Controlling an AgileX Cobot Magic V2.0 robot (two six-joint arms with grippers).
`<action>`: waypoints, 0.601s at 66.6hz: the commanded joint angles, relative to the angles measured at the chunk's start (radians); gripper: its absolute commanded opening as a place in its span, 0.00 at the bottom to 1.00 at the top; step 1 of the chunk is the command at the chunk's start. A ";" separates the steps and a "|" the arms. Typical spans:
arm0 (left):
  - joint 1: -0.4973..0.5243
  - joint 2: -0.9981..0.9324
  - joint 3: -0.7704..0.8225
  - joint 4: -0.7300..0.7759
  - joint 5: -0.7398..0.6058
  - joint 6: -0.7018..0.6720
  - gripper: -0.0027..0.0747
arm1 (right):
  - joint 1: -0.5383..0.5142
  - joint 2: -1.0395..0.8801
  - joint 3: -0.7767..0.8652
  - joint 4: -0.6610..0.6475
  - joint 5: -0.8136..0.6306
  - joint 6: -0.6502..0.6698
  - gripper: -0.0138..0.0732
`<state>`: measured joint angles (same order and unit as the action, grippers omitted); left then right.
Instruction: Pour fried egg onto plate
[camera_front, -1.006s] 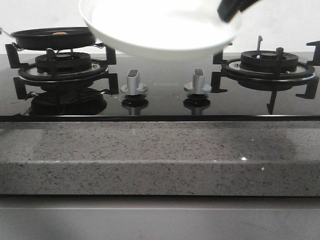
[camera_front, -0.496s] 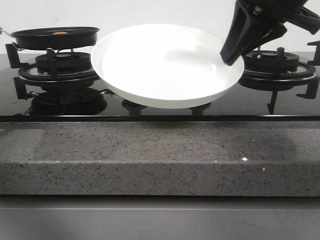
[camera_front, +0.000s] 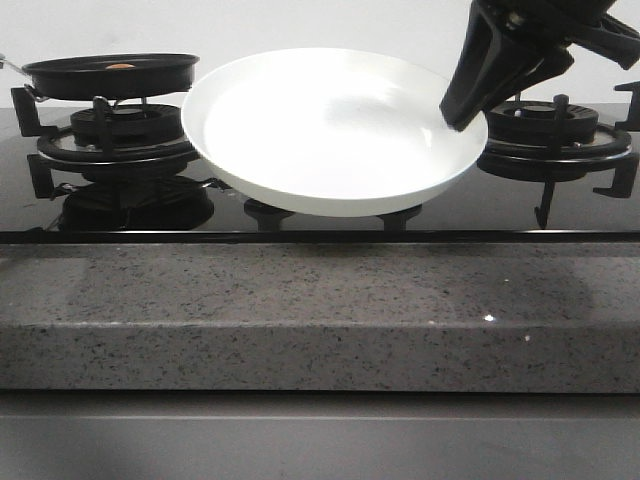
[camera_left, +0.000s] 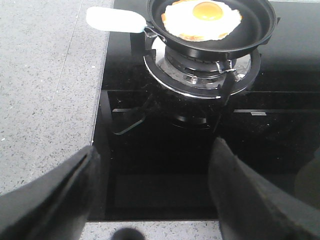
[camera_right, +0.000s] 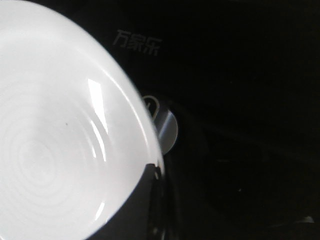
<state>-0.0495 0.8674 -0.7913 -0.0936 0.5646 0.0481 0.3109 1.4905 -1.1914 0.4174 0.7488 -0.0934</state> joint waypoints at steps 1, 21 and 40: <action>0.005 -0.003 -0.036 -0.009 -0.076 -0.001 0.64 | -0.003 -0.034 -0.026 0.033 -0.043 -0.005 0.09; 0.005 -0.003 -0.049 -0.041 -0.078 -0.001 0.64 | -0.003 -0.034 -0.026 0.033 -0.043 -0.005 0.09; 0.005 0.115 -0.217 0.094 0.193 -0.001 0.73 | -0.003 -0.034 -0.026 0.033 -0.043 -0.005 0.09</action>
<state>-0.0495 0.9445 -0.9328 -0.0350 0.7382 0.0481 0.3109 1.4905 -1.1914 0.4188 0.7488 -0.0934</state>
